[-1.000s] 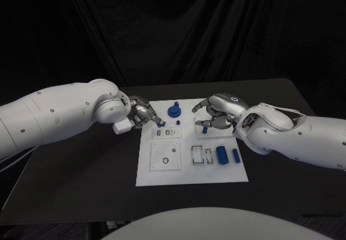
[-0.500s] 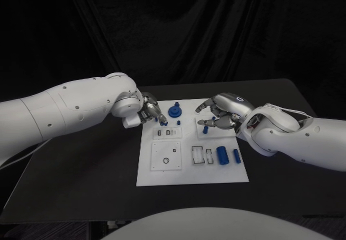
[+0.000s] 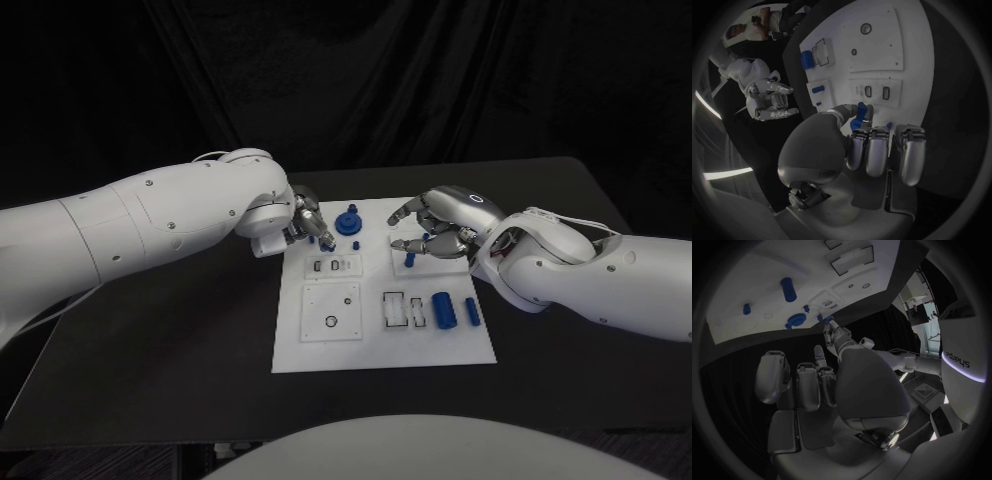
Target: Assemble the parts on the task board
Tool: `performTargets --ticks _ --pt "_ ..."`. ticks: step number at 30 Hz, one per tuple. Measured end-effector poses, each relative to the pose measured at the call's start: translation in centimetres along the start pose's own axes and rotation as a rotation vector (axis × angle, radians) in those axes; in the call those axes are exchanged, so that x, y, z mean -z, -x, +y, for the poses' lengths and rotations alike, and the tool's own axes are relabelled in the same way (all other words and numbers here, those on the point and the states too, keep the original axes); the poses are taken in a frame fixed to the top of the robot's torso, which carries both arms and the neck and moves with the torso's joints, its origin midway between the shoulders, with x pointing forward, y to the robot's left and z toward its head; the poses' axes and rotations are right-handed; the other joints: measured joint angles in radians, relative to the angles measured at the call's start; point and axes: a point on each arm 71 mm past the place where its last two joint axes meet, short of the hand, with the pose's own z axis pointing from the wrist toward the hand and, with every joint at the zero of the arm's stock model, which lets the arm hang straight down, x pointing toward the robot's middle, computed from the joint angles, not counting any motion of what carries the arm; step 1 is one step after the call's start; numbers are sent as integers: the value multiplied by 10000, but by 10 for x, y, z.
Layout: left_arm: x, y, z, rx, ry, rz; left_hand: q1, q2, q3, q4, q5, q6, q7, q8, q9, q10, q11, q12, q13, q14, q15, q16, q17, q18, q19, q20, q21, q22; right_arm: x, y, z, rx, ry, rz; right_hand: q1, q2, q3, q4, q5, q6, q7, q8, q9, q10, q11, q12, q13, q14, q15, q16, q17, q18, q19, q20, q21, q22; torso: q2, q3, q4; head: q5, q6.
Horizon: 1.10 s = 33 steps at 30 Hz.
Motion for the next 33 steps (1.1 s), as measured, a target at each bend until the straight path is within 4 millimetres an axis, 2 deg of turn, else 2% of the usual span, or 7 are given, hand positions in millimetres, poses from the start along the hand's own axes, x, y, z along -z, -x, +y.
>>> performTargets --ticks 6,20,33 --pt "-1 -6 -2 -171 41 -141 -209 26 67 15 -11 51 48 0 0 -28 -29 0 0 -36 -35 0 0 1 0 -71 0 0 0 0 0 -32 -3 5 0 0 0 0 0 1 0 0 0 35 34 0 -1 0 0 0 0 0 0 0 0 -1 0 2 0 9 0" --pt "-7 -17 10 95 255 -460 -446 46 235 -37 41 142 136 -100 14 -25 -98 0 0 -1 -141 -38 0 0 18 -233 0 0 -4 -2 2 -57 32 34 0 0 0 -1 82 1 1 0 -21 35 34 0 -1 0 0 0 0 0 0 0 0 -2 -3 5 -4 254 0" --pt "-11 -28 13 266 255 -500 -616 115 274 2 66 179 170 -158 73 11 -134 -1 0 -1 -141 -38 0 1 -18 -339 0 0 -3 -2 2 -133 -39 97 1 0 30 -31 146 37 37 0 -31 35 34 0 6 0 0 -1 0 0 0 0 -42 -3 -5 5 -4 242 0"
